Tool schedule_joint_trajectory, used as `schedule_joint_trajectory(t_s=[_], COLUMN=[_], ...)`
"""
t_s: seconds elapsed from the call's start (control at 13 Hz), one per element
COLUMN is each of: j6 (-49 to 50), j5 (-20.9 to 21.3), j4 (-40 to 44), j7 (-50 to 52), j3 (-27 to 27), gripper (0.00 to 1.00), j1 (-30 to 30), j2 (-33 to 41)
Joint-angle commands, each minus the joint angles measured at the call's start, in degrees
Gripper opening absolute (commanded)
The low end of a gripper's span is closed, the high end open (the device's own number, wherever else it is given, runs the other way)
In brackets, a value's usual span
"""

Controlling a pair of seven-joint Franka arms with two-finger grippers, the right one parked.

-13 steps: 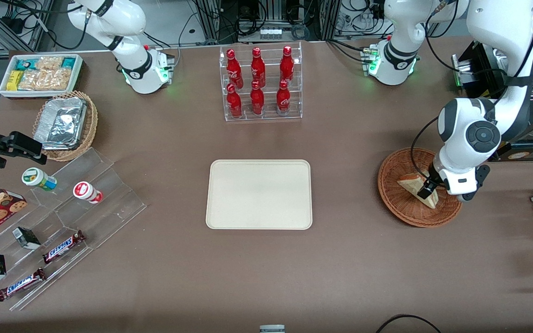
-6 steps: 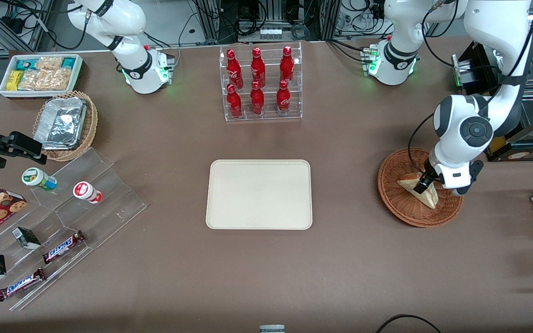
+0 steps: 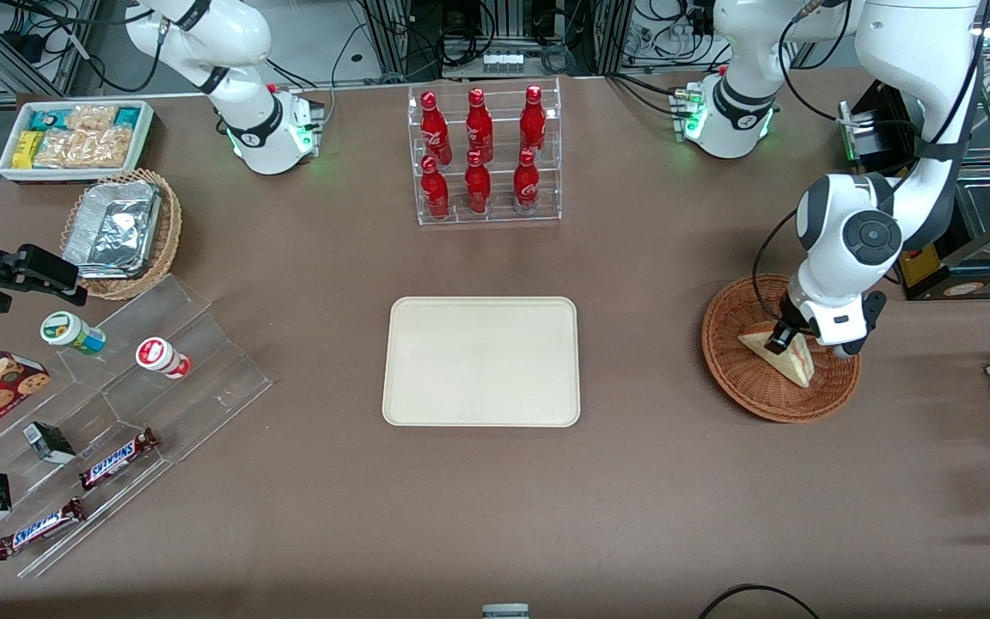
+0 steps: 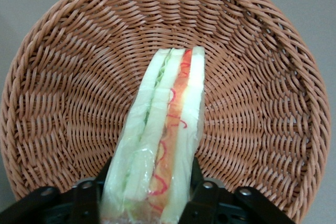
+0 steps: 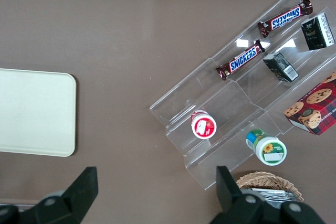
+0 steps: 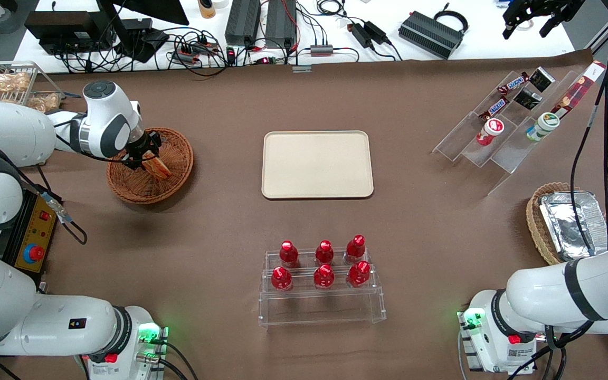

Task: Place sandwich from basket to tray
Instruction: 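Close the left gripper on the wrapped sandwich's crust edge, then lift the sandwich out of the basket and carry it toward the tray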

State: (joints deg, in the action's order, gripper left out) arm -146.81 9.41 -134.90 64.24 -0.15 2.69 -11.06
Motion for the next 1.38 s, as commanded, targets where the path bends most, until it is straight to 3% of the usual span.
schedule_joint_trajectory(t_s=[0.0,0.15,0.38,0.62,1.15,1.31], j6=[0.3,9.2,29.2,39.8,41.2,38.5], j5=[1.3,1.9,2.0,1.0,0.6,-2.6], j4=[-0.2,3.3,16.1,25.7,31.8,32.7], j7=[0.6,-1.6,-2.9,-3.2,-8.2,-12.6], j3=[-0.1,-0.4,-0.5,-0.6,-0.7,-0.7], gripper=[0.0,0.0,0.0,0.0,0.0,0.0], j1=[0.2,1.6,7.3,15.2,31.2,32.9], j2=[1.8,4.3,5.6,5.7,4.7,3.0])
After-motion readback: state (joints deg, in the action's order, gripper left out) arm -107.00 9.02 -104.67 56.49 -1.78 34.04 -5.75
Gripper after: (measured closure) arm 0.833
